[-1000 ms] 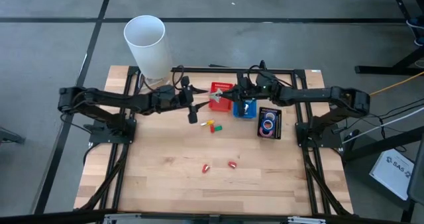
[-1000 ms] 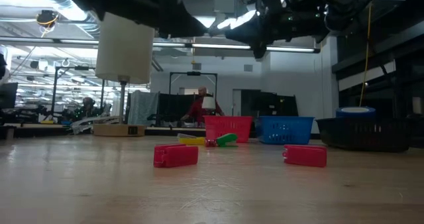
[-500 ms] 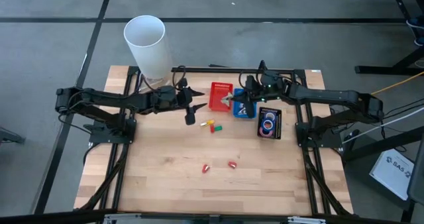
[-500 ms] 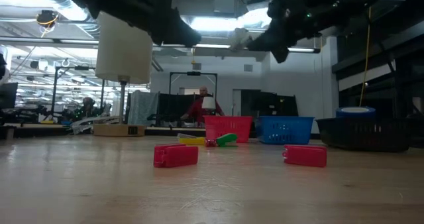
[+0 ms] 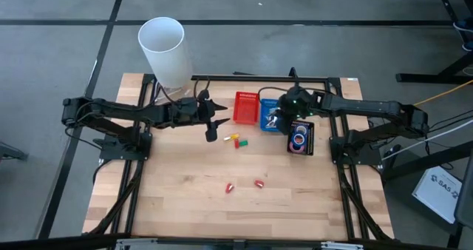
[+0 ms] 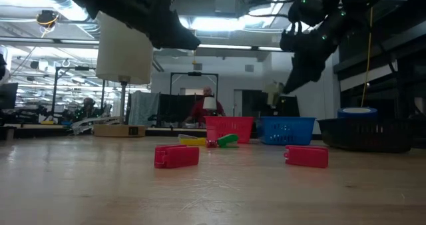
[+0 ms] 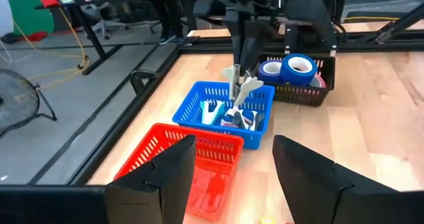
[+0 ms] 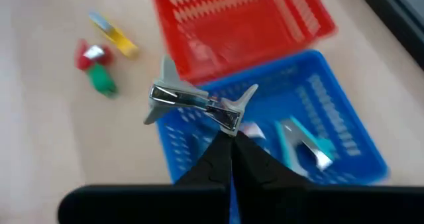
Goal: Pick and place Stapler, Stapler remover, tape
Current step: Put the gray staple remover into the blue bin, then put the yellow mini-stapler into the red bin
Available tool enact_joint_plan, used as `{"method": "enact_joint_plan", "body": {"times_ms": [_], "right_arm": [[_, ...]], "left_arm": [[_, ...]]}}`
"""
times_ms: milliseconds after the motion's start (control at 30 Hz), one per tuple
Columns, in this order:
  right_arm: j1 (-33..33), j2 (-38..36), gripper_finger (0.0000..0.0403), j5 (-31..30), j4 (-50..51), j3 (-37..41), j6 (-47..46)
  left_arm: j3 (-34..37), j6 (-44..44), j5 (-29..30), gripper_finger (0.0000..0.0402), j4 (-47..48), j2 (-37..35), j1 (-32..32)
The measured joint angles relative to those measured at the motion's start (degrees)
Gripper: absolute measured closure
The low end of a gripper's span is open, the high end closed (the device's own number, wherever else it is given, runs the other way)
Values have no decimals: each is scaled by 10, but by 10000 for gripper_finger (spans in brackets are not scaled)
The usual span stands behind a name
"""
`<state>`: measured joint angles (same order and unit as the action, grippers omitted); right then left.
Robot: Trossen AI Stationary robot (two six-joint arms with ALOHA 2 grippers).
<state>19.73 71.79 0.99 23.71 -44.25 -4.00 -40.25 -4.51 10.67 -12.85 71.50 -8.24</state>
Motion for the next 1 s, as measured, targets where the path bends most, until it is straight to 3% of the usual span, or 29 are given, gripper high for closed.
{"method": "enact_joint_plan", "body": {"times_ms": [200,400,1000], "right_arm": [[0,0,403,-75,46,0,-3],[0,0,393,-85,42,0,-5],[8,1,251,-83,26,0,-41]], "left_arm": [[0,9,-1,201,18,0,0],[10,25,-1,201,36,0,0],[21,59,-4,201,123,8,15]]}}
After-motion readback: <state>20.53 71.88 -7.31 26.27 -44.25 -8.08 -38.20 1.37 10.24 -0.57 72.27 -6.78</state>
